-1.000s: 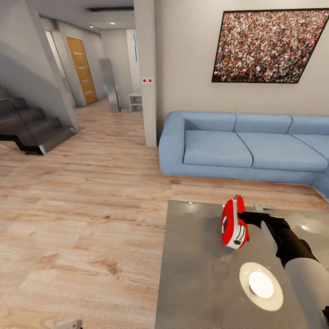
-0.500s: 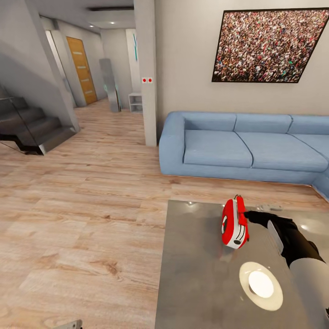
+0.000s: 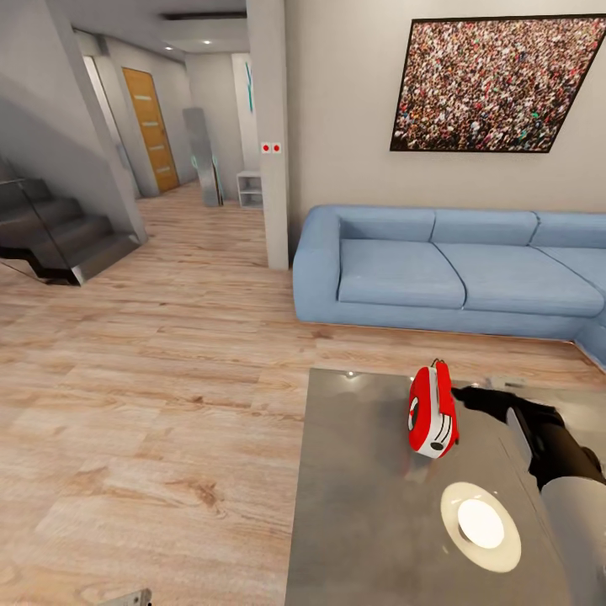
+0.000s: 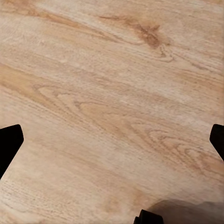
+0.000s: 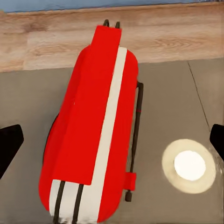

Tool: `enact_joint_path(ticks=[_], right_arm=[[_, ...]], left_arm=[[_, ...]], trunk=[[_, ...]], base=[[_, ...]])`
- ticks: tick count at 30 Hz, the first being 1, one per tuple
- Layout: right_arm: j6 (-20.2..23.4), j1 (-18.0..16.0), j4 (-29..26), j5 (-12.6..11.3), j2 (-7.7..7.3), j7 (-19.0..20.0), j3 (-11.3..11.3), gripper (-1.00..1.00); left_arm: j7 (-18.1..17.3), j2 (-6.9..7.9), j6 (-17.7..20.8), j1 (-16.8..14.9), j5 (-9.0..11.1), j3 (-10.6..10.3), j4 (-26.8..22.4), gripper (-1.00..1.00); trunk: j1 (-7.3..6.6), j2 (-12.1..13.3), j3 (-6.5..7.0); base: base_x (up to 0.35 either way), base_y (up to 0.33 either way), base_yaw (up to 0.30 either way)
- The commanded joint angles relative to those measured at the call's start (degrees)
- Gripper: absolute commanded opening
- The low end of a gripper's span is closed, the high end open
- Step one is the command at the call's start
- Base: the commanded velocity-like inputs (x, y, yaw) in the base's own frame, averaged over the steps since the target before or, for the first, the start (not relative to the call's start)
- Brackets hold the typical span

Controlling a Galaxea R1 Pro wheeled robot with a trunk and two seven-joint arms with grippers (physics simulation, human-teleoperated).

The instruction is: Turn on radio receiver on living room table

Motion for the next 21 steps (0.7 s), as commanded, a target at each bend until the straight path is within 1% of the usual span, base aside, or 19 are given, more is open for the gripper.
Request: enact_joint_path(ticks=[1, 2, 3, 4, 8, 14, 16, 18, 19, 20, 21], right_arm=[[0.17, -0.01, 0.0, 0.84, 0.07, 0.1, 1.55, 1.0], [1.02, 0.0, 0.0, 1.33, 0.11, 0.15, 2.62, 1.0], [1.37, 0.0, -0.01, 1.42, 0.12, 0.16, 2.77, 1.0], [2.62, 0.02, -0.03, 1.64, 0.13, 0.18, 3.07, 1.0], [5.25, -0.01, -0.24, 1.92, 0.2, 0.21, 3.39, 1.0], [5.91, -0.08, -0.34, 1.86, 0.43, -0.02, 3.48, 1.0], [5.98, -0.53, -0.4, 1.91, 1.11, -0.71, 3.64, 1.0], [6.09, -1.94, -0.46, 2.07, 2.74, -2.93, 4.53, 1.0], [7.67, -3.86, -0.49, 1.93, 4.27, -7.5, 7.31, 1.0], [8.35, -4.19, -0.49, 1.88, 4.43, -8.05, 7.74, 1.0], [10.88, -5.31, -0.49, 1.78, 4.78, -9.1, 8.61, 1.0]], left_arm=[[0.0, -0.01, 0.0, 0.0, 0.0, 0.0, 0.0, 1.0], [0.0, 0.0, 0.0, 0.0, 0.0, 0.0, 0.0, 1.0], [0.0, -0.01, 0.0, 0.0, 0.0, 0.0, 0.0, 1.0], [0.0, -0.01, 0.0, 0.0, 0.0, 0.0, 0.0, 1.0], [0.0, -0.04, 0.0, 0.0, 0.0, 0.0, 0.0, 1.0], [0.0, -0.01, 0.0, 0.0, 0.0, 0.0, 0.0, 1.0], [0.0, -0.04, 0.0, 0.0, 0.0, 0.0, 0.0, 1.0], [0.0, -0.06, 0.0, 0.0, 0.0, 0.0, 0.0, 1.0], [0.0, -0.06, 0.0, 0.0, 0.0, 0.0, 0.0, 1.0], [0.0, -0.04, 0.0, 0.0, 0.0, 0.0, 0.0, 1.0], [0.0, -0.02, 0.0, 0.0, 0.0, 0.0, 0.0, 1.0]], trunk=[[0.0, 0.0, 0.0], [0.0, 0.0, 0.0], [0.0, 0.0, 0.0], [0.0, 0.0, 0.0], [0.0, 0.0, 0.0], [0.0, 0.0, 0.0], [0.0, 0.0, 0.0], [0.0, 0.0, 0.0], [0.0, 0.0, 0.0], [0.0, 0.0, 0.0], [0.0, 0.0, 0.0]], base=[[0.0, 0.0, 0.0], [0.0, 0.0, 0.0], [0.0, 0.0, 0.0], [0.0, 0.0, 0.0], [0.0, 0.0, 0.0], [0.0, 0.0, 0.0], [0.0, 0.0, 0.0], [0.0, 0.0, 0.0], [0.0, 0.0, 0.0], [0.0, 0.0, 0.0], [0.0, 0.0, 0.0]])
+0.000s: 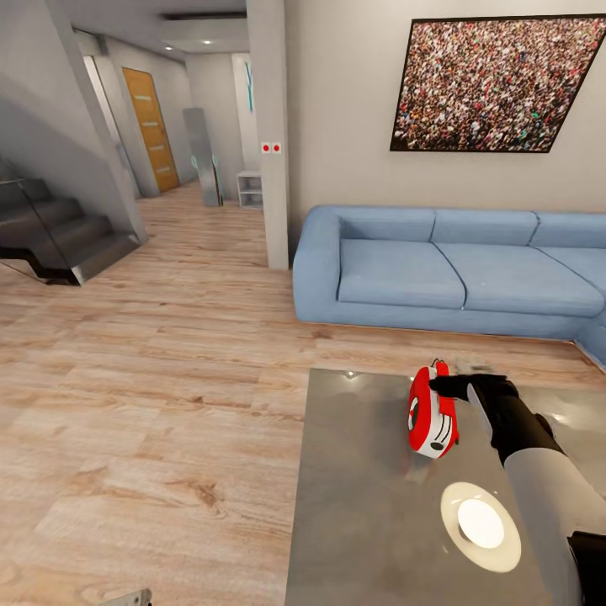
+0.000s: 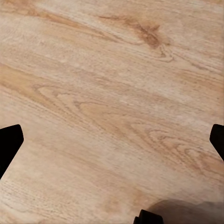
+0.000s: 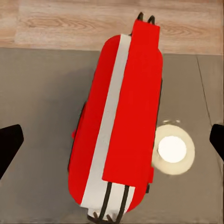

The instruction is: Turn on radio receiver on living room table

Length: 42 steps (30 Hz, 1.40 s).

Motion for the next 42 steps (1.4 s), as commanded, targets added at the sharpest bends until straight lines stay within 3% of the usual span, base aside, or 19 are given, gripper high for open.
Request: enact_joint_path(ticks=[1, 10, 16, 21, 22, 27, 33, 36, 39, 41, 42], right_arm=[[1.49, -0.76, 0.0, 0.0, 0.14, -0.42, 0.36, 1.0], [7.58, -5.89, 0.32, -0.32, 0.37, -1.27, 0.98, 1.0], [11.92, -6.66, 0.53, -0.35, 0.09, -1.11, 0.83, 1.0], [12.07, -6.7, 6.0, -0.29, -0.15, -0.76, 0.37, 1.0], [11.79, -6.81, 7.52, -0.03, -0.86, -0.76, 0.34, 1.0], [11.51, -7.09, 6.83, -0.27, -2.4, -0.27, 0.06, 1.0], [11.47, -7.13, 6.58, -0.32, -2.57, -0.08, 0.02, 1.0], [11.53, -7.14, 6.59, -0.33, -2.46, -0.06, 0.06, 1.0], [11.55, -7.11, 6.59, -0.33, -2.44, -0.06, 0.07, 1.0], [11.56, -7.12, 6.59, -0.33, -2.44, -0.06, 0.07, 1.0], [11.56, -7.13, 6.59, -0.33, -2.44, -0.06, 0.07, 1.0]], left_arm=[[0.0, 0.01, 0.0, 0.0, 0.0, 0.0, -0.01, 1.0], [0.0, 0.03, 0.0, 0.0, -0.03, 0.0, 0.05, 1.0], [0.0, 0.03, -0.06, 0.0, -0.02, 0.0, 1.0, 1.0], [0.0, 0.11, -0.08, 0.0, -0.08, 0.0, 1.19, 1.0], [0.0, 0.07, -0.09, 0.0, -0.08, 0.0, 1.22, 1.0], [0.0, 0.12, -0.09, 0.0, -0.07, 0.0, 1.22, 1.0], [0.0, 0.19, -0.24, 0.0, -0.08, 0.0, 1.2, 1.0], [-0.04, -0.17, -2.67, 0.0, -0.07, 0.32, 1.9, 1.0], [-0.08, -0.29, -6.47, 0.0, -0.03, 0.29, 9.65, 1.0], [-0.08, 0.26, -11.1, 0.0, 0.1, 0.2, 22.37, 1.0], [-0.05, 0.4, -13.04, 0.0, 0.08, 0.27, 25.83, 1.0]], trunk=[[0.0, 0.0, 0.0], [0.0, 0.0, 0.0], [0.0, 0.0, 0.0], [0.0, 0.0, 0.0], [0.0, 0.0, 0.0], [0.0, 0.0, 0.0], [0.0, 0.0, 0.0], [0.0, 0.0, 0.0], [0.0, 0.0, 0.0], [0.0, 0.0, 0.0], [0.0, 0.0, 0.0]], base=[[0.0, 0.0, 0.0], [0.0, 0.0, 0.0], [0.0, 0.0, 0.0], [0.0, 0.0, 0.0], [0.0, 0.0, 0.0], [0.0, 0.0, 0.0], [0.0, 0.0, 0.0], [0.0, 0.0, 0.0], [0.0, 0.0, 0.0], [0.0, 0.0, 0.0], [0.0, 0.0, 0.0]])
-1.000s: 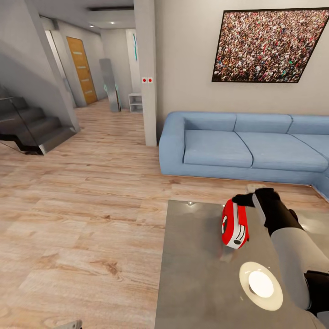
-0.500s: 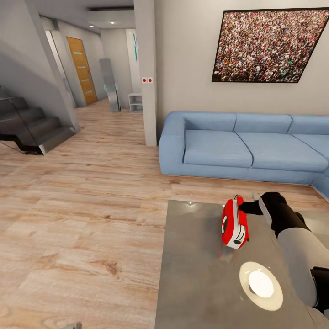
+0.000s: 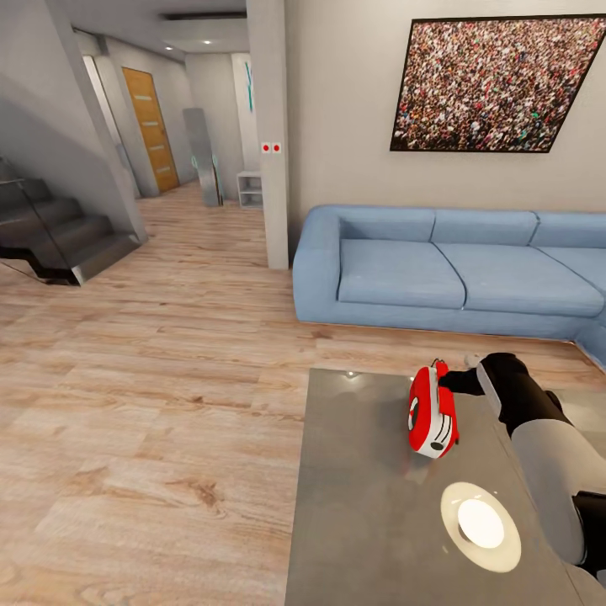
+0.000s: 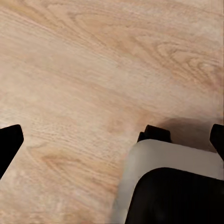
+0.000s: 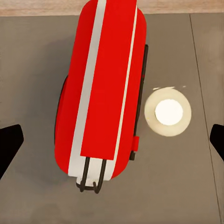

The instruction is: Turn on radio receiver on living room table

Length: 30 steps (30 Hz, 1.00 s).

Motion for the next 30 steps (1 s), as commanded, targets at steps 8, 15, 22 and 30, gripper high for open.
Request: enact_joint_path(ticks=[8, 15, 22, 30], right_arm=[[0.0, -0.01, 0.0, 0.01, 0.0, 0.0, 0.0, 1.0], [0.0, -0.01, 0.0, 0.01, 0.0, 0.0, 0.0, 1.0], [-0.02, -0.01, 0.08, 0.01, 0.0, 0.0, 0.0, 1.0], [0.0, -0.01, 0.09, 0.01, 0.03, -0.03, 0.0, 1.0]], left_arm=[[0.05, 1.62, -5.72, -0.02, -0.31, 0.32, 15.72, 1.0], [0.0, 1.56, -6.04, -0.02, -0.23, 0.1, 23.33, 1.0], [-0.27, -1.13, -5.81, -0.02, 0.08, 0.24, 25.79, 1.0], [-0.3, -3.27, -5.89, -0.02, 0.15, 0.28, 26.26, 1.0]], trunk=[[0.0, 0.0, 0.01], [0.0, 0.0, 0.01], [0.0, 0.0, 0.01], [0.0, 0.0, 0.01]], base=[[0.0, 0.0, 0.0], [0.0, 0.0, 0.0], [0.0, 0.0, 0.0], [0.0, 0.0, 0.0]])
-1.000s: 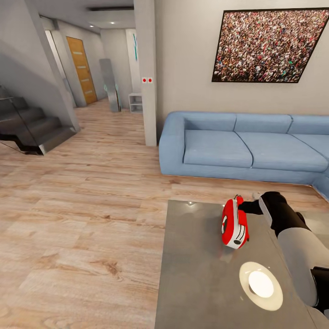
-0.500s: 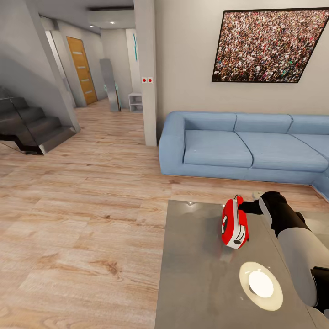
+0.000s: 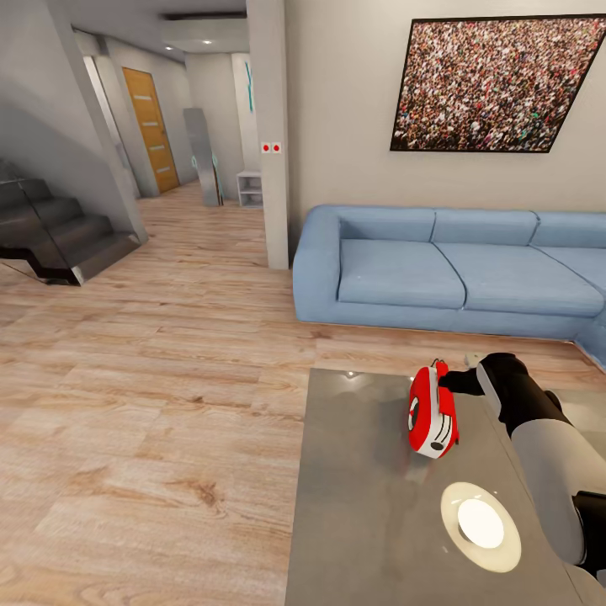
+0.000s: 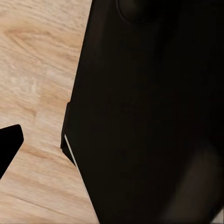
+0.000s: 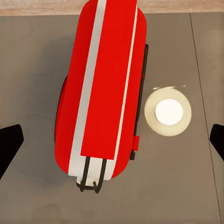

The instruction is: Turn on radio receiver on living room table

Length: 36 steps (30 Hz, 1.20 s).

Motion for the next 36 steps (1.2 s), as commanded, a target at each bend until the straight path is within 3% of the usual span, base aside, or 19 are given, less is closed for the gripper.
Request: enact_joint_path(ticks=[1, 22, 36], right_arm=[[0.0, 0.0, 0.0, 0.0, 0.02, 0.0, 0.0, 1.0], [-0.08, 0.0, -0.17, 0.0, 0.16, 0.03, 0.09, 1.0], [-0.09, 0.0, -0.18, 0.0, 0.25, 0.05, 0.11, 1.0]], left_arm=[[0.0, -0.03, -0.01, 0.0, -0.01, -0.01, 0.02, 1.0], [0.0, -0.16, -0.04, 0.0, 0.02, -0.03, 0.05, 1.0], [0.0, -0.17, -0.04, 0.0, 0.02, -0.03, 0.05, 1.0]], trunk=[[0.0, 0.0, 0.0], [0.0, 0.0, -0.03], [0.0, 0.0, -1.13]], base=[[0.0, 0.0, 0.0], [0.0, 0.0, 0.0], [0.0, 0.0, 0.0]])
